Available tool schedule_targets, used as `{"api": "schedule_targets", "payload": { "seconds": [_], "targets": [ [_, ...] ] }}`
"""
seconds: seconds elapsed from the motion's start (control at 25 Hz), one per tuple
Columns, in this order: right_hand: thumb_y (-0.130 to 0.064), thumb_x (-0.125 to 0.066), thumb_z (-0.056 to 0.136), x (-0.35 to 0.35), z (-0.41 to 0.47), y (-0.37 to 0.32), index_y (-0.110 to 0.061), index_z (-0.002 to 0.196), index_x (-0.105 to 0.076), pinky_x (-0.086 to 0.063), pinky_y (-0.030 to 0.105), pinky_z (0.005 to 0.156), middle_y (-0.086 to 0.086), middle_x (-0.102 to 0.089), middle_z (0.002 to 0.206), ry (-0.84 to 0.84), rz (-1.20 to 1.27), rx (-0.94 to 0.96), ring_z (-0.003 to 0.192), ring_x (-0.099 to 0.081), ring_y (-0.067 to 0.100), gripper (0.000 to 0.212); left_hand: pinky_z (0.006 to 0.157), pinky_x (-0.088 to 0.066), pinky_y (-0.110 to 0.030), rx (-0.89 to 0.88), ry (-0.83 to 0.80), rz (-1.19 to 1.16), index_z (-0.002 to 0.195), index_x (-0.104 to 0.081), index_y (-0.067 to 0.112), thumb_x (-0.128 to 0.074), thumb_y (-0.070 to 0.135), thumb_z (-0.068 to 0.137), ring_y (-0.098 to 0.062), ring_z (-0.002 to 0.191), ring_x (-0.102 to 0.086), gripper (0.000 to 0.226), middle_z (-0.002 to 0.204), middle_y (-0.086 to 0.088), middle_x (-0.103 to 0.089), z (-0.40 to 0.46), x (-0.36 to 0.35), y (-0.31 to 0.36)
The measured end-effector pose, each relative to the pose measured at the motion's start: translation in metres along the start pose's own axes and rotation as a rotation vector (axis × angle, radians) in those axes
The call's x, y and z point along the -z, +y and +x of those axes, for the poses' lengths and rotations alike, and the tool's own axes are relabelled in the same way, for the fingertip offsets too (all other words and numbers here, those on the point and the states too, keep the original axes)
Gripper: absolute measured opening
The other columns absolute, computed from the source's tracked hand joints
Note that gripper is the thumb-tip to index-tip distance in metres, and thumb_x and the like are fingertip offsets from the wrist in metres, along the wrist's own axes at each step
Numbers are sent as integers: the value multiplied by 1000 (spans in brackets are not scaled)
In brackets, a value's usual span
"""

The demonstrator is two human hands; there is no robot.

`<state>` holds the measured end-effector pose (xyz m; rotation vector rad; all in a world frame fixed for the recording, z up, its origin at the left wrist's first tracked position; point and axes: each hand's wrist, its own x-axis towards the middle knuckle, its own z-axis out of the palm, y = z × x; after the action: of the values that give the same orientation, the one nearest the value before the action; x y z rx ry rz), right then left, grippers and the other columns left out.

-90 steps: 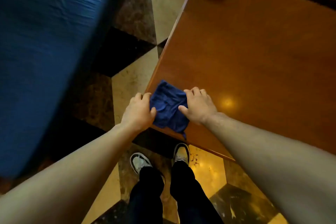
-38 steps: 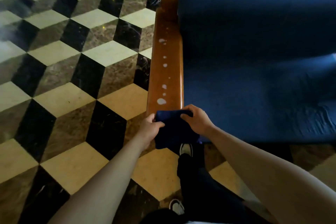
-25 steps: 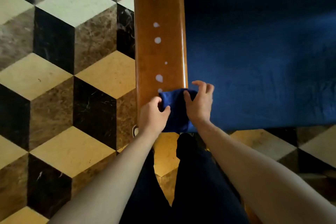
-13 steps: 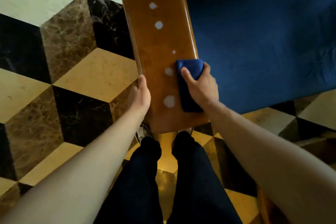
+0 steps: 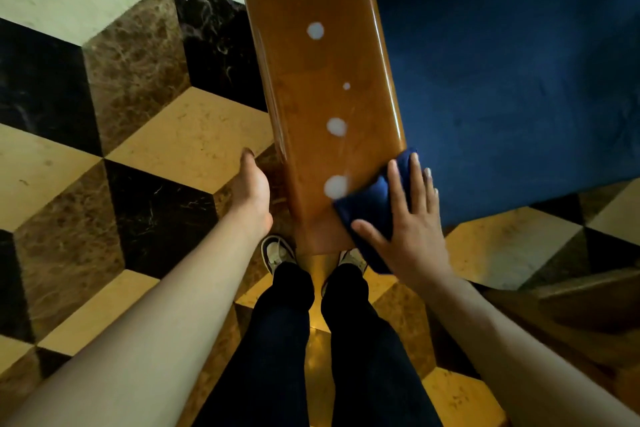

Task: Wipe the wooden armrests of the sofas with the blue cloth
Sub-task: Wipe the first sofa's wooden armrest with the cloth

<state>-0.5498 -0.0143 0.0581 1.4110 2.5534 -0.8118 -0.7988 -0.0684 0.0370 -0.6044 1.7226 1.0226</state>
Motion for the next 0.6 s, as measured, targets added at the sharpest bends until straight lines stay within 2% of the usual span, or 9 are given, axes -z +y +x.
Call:
{"api": "schedule_targets", "payload": {
  "seconds": [0.08,0.16,0.24,0.32,0.44,0.52,0.6],
  "targets": [
    [-83,-21,97,-16,-8,-33,-29,167,4,-3,61,130,11,7,177,40,-254,21,162,9,43,92,112,-42,-60,27,-38,59,150,-47,15,-27,71,94,-40,133,-55,81,147,-17,-58,0,9,2],
    [-77,-31,99,-34,-2,-71,-28,167,-2,3,63,129,13,6,177,44,-321,142,161,11,46,89,106,-47,-60,27,-64,88,147,-50,15,-27,71,95,-40,122,-63,80,138,-18,-64,4,17,4],
    [-62,-46,98,-44,17,-102,-26,169,-9,10,61,128,12,4,177,-10,-393,333,160,15,47,88,98,-53,-57,-13,-63,104,143,-53,12,-30,70,95,-38,112,-67,78,130,-17,-68,7,24,8],
    [-49,-42,100,-52,39,-131,-19,169,-14,16,61,128,12,0,177,-87,-619,465,159,17,46,80,93,-56,-52,-50,-40,116,143,-53,13,-33,68,96,-35,108,-67,75,128,-14,-68,8,30,14],
    [-51,-36,106,-55,86,-165,-13,164,-32,13,61,125,17,-20,174,-118,-913,490,162,-1,44,70,93,-56,-52,-59,25,95,141,-56,14,-33,68,96,-35,108,-67,74,123,-15,-68,12,40,19],
    [-49,-36,106,-50,103,-173,-13,160,-41,12,60,124,17,-28,171,-123,-968,505,162,-8,43,65,89,-58,-52,-63,-22,55,132,-63,12,-33,68,96,-37,101,-72,73,115,-17,-73,16,43,23],
    [-45,-34,103,-42,88,-159,-15,161,-40,9,61,127,13,-23,174,-83,-807,472,163,-2,41,66,85,-60,-51,-60,-73,71,122,-69,13,-31,70,94,-34,93,-77,74,110,-17,-78,14,41,24]
  ]
}}
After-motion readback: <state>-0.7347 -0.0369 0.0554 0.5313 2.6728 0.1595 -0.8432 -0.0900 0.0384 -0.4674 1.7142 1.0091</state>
